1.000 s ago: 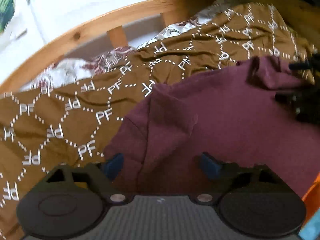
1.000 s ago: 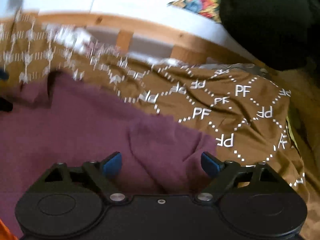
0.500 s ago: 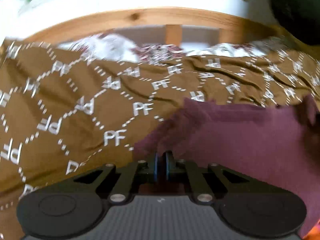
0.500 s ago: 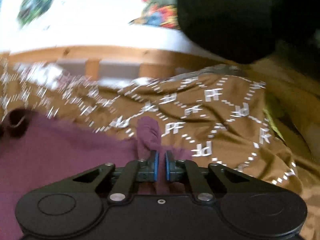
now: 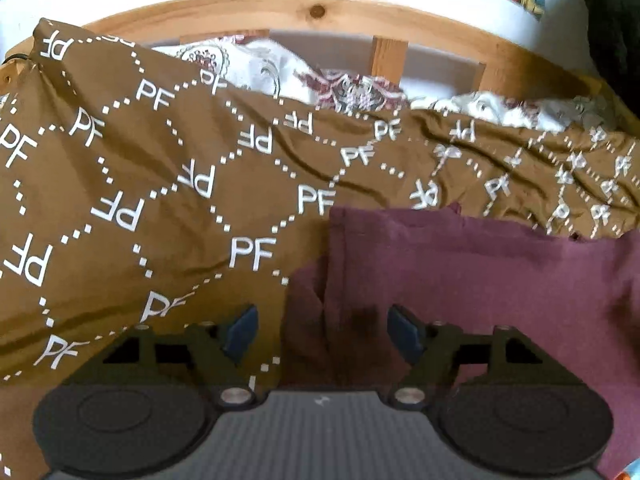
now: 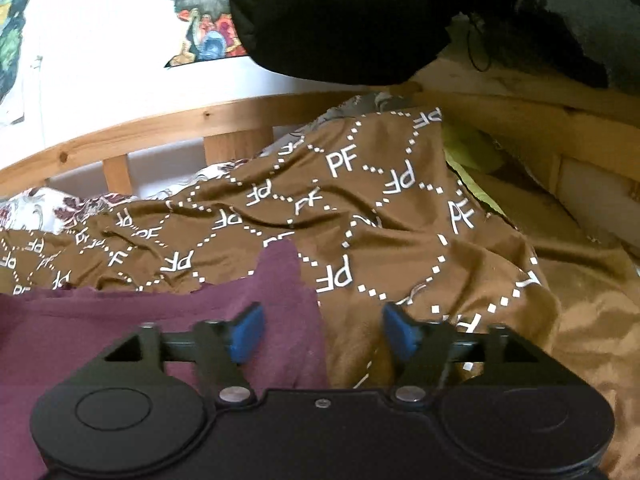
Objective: Fold small clothes
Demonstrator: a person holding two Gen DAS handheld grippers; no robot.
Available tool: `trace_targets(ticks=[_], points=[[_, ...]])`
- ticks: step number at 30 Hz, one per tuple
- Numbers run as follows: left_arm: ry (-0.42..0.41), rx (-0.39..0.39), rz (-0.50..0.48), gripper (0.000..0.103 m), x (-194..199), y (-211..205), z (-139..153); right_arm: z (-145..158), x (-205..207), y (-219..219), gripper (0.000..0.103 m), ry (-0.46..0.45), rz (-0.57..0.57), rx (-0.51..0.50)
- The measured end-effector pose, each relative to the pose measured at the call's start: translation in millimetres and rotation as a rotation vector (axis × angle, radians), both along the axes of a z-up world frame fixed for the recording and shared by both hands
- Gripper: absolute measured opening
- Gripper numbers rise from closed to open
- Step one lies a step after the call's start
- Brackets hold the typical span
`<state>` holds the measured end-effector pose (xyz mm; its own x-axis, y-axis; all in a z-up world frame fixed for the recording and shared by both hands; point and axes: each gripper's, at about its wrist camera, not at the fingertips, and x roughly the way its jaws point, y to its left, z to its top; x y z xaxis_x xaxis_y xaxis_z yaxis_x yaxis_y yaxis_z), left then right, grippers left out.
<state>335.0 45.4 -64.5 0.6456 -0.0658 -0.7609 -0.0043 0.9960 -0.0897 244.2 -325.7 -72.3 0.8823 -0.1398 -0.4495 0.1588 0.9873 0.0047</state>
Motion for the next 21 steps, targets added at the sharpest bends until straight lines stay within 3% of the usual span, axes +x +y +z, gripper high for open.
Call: trace_targets(ticks=[5, 9, 12, 15, 21], points=[[0.051, 0.104, 0.003, 0.083, 4.1, -6.8, -13.9, -8.9, 9.4, 5.3, 0.085, 0.069, -0.041, -0.098], [0.03, 0.066, -0.015, 0.093, 1.6, -4.6, -12.3, -15.4, 10.7, 0.2, 0.096, 0.102, -0.077, -0.114], [0.019, 0.016, -0.016, 0.098, -3.6, -0.4, -8.4, -12.0, 1.6, -3.9, 0.102, 0.081, -0.074, -0.066], [-0.004, -0.03, -0.013, 0.102, -12.0, 0.7, 3.7, -2.7, -18.8, -5.9, 0.102, 0.031, -0.03, 0.009], [-0.064, -0.012, -0.062, 0.102, -41.9, -7.3, 38.3, 20.6, -77.4, 3.1, 0.102, -0.082, 0.026, 0.124]])
